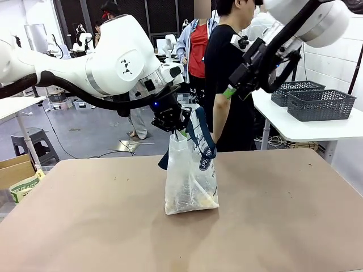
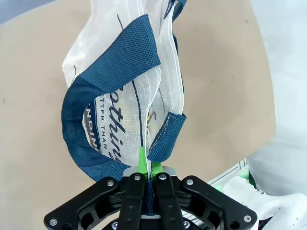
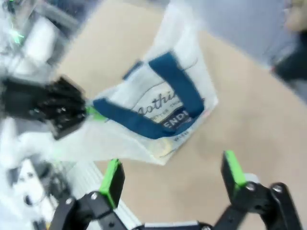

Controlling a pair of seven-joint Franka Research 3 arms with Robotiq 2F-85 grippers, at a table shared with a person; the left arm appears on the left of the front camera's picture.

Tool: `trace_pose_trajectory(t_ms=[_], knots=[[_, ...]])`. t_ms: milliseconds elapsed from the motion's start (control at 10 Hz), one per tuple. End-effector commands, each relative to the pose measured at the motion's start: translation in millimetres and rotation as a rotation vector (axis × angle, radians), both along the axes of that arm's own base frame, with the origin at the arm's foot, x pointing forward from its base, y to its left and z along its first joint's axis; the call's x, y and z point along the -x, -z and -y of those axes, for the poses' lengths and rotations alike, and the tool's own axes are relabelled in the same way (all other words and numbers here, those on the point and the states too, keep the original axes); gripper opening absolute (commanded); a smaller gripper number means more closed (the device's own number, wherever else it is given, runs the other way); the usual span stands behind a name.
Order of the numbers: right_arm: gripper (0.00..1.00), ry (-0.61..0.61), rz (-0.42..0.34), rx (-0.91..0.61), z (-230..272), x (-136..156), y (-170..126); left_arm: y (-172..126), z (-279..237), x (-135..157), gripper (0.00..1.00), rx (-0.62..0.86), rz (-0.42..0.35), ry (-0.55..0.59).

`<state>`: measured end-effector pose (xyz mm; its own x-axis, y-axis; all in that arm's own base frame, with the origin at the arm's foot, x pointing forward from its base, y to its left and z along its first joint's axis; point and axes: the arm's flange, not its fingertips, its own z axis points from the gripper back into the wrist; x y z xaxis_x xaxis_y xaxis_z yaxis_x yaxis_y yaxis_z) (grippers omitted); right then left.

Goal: Transfer purchased items from the store into the shopping bag.
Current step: Move the Reusable shopping bag to the right side of the table.

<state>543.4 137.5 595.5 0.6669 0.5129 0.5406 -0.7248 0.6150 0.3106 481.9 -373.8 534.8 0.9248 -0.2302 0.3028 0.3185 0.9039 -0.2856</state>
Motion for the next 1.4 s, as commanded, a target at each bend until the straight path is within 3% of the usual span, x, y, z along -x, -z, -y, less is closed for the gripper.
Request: trace_pose_trajectory(t_ms=[0,200,300,400,1100,1200,1300], knots=[[1.0,-0.226,-0.013,0.048,22,-3,16,-2,0,1,0.0,0.0,0.002,0.001],[1.0,-0.32,0.078,0.091,22,-5,16,-2,0,1,0.0,0.0,0.002,0.001],[1.0,-0.284,0.148,0.115,23,-8,17,-2,0,1,0.0,0.0,0.002,0.001],[1.0,-0.273,0.025,0.055,23,3,22,-2,0,1,0.0,0.0,0.002,0.001],[1.0,-0.273,0.025,0.055,23,3,22,-2,0,1,0.0,0.0,0.002,0.001],[1.0,-0.284,0.041,0.079,23,1,22,-2,0,1,0.0,0.0,0.002,0.001],[1.0,-0.359,0.124,0.111,29,-6,25,0,0,0,0.0,0.0,0.0,0.0]])
